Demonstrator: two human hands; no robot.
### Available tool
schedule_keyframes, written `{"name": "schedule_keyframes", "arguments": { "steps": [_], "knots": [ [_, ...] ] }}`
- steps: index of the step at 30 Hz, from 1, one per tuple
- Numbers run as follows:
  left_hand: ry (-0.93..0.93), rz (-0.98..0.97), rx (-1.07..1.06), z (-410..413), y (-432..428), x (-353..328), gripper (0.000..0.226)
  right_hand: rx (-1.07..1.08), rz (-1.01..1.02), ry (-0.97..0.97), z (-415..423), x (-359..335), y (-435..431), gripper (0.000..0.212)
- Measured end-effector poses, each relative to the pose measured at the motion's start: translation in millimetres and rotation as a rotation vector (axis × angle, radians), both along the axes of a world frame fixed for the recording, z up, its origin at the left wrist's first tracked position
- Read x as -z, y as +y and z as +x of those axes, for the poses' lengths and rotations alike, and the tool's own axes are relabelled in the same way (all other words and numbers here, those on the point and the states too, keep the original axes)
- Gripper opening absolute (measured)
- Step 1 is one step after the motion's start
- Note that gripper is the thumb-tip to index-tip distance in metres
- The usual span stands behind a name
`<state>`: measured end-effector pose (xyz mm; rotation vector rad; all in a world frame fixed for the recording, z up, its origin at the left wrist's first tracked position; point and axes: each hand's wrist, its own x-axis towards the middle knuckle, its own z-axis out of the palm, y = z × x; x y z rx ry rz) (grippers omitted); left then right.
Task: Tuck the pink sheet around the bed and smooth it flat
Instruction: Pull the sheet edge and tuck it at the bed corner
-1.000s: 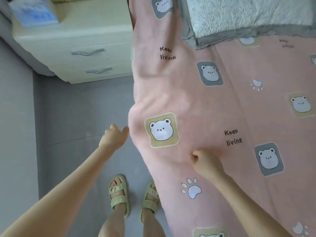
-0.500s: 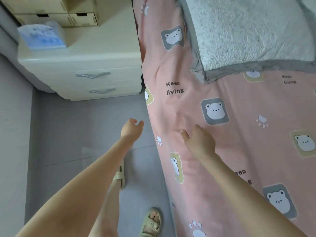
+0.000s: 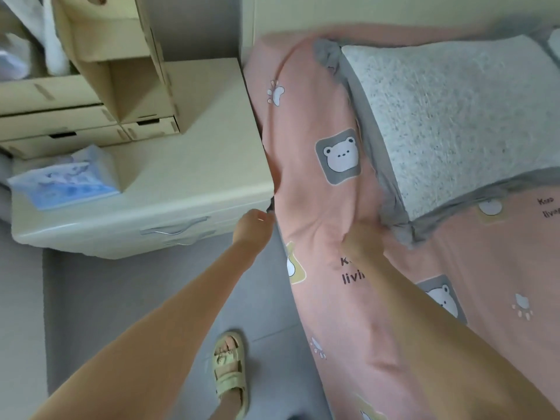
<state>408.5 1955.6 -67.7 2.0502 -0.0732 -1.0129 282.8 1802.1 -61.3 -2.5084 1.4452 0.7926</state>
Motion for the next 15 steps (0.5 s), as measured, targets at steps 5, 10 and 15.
{"name": "schedule_keyframes", "arguments": {
  "steps": [5, 10, 15],
  "knots": [
    [-0.048, -0.015, 0.018, 46.9, -19.5, -14.0, 0.024, 0.105, 0.028, -0.325, 3.1, -25.9, -11.4, 0.049],
    [-0.131, -0.050, -0.041, 92.6, -41.8, -24.0, 0.023, 0.022, 0.070, -0.252, -9.0, -52.2, -32.0, 0.036],
    [-0.184, 0.022, -0.058, 141.3, -71.3, -20.8, 0.017, -0.051, 0.161, -0.242, 31.9, -54.5, -60.4, 0.042]
  ]
}}
